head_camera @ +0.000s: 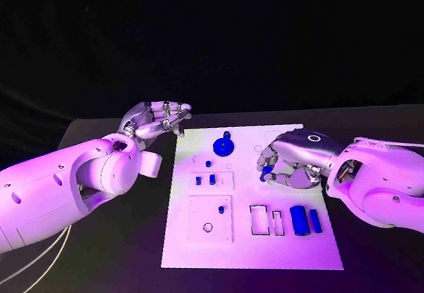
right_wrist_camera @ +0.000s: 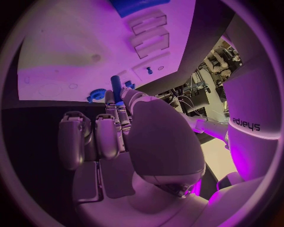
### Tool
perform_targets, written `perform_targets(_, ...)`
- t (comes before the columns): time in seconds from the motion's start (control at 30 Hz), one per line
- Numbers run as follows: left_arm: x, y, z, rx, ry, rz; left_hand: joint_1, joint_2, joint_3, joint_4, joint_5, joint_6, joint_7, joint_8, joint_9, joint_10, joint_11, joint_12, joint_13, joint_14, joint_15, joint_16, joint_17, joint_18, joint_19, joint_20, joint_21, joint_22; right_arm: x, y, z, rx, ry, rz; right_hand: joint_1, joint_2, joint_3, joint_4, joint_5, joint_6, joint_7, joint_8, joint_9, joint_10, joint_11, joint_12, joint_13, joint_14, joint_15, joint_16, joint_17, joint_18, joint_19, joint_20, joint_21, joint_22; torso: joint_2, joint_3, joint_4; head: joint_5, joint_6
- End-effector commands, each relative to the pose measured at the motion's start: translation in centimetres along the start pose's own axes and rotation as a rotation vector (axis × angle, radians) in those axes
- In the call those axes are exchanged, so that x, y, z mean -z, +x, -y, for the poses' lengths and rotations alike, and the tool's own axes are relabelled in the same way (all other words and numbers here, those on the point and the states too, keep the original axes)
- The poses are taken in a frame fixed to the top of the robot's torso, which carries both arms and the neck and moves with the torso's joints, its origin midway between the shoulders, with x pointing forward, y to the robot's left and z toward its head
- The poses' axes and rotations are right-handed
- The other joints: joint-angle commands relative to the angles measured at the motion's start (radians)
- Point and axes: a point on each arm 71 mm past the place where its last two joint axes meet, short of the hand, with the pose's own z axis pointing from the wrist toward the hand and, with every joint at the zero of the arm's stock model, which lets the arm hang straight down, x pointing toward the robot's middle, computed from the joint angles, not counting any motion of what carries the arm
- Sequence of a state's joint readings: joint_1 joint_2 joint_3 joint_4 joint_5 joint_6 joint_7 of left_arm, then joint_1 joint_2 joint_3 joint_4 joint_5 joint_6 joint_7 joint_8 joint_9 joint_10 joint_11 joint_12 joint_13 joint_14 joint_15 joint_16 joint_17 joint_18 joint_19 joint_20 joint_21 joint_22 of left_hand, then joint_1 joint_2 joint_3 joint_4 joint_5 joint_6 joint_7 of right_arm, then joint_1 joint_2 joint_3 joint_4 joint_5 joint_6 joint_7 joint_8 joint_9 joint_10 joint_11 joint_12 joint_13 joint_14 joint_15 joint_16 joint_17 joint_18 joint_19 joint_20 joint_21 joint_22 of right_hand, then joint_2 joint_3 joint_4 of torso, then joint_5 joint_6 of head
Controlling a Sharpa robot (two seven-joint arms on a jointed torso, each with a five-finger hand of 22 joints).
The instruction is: Assemble the parts on the task board
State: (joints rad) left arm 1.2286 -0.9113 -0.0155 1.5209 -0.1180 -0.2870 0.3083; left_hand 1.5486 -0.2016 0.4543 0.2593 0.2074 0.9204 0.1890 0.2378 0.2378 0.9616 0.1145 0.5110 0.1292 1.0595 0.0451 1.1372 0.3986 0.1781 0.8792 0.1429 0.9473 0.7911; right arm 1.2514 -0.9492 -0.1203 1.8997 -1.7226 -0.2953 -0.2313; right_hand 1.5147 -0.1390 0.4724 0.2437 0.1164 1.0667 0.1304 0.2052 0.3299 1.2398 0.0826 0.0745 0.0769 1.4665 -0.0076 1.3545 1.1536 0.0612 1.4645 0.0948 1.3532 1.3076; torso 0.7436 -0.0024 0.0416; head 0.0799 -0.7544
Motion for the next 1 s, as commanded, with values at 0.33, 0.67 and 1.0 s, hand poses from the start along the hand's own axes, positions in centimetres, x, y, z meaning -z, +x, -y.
perform_targets(0.33,-0.3,0.7,0.1,0.012,0.008,-0.025,-0.005,-0.003,0.007,-0.001,-0.003,-0.008,-0.001,-0.004,0.000,-0.005,0.004,0.004,0.001,0.007,0.002,-0.005,-0.002,0.006,0.009,0.002,-0.005,-0.002,-1.8,0.6,-5.3,-0.080,-0.154,0.033,-0.006,-0.014,0.023,-0.012,0.006,-0.001,0.005,0.009,0.003,0.021,-0.014,-0.007,0.001,0.028,-0.004,0.005,-0.004,-0.017,0.031,-0.005,0.003,0.185,-0.001,-0.0010,0.0008,0.016,-0.011)
perform_targets(0.67,-0.6,1.3,0.1,0.017,0.008,-0.038,-0.004,-0.002,0.008,-0.002,-0.003,-0.008,-0.001,-0.004,0.000,-0.005,0.004,0.004,0.001,0.008,0.002,-0.005,-0.002,0.006,0.009,0.002,-0.005,-0.002,-3.9,4.4,-8.6,-0.145,-0.247,-0.039,-0.016,-0.016,0.041,-0.021,0.010,-0.010,0.009,0.009,0.006,0.016,-0.011,-0.010,0.000,0.028,-0.002,0.005,-0.008,-0.015,0.027,-0.003,-0.006,0.183,0.001,-0.0013,-0.0002,0.033,-0.012)
perform_targets(1.0,-0.7,1.7,0.1,0.020,0.008,-0.047,-0.004,-0.002,0.008,-0.002,-0.003,-0.008,-0.001,-0.004,0.000,-0.005,0.004,0.004,0.001,0.008,0.002,-0.005,-0.002,0.006,0.009,0.002,-0.005,-0.002,-4.9,6.4,-9.6,-0.164,-0.269,-0.081,-0.019,-0.019,0.049,-0.028,0.011,-0.012,0.010,0.010,0.007,0.014,-0.010,-0.010,0.000,0.027,-0.001,0.005,-0.009,-0.015,0.027,-0.003,-0.006,0.184,0.001,-0.0010,0.0010,0.044,-0.019)
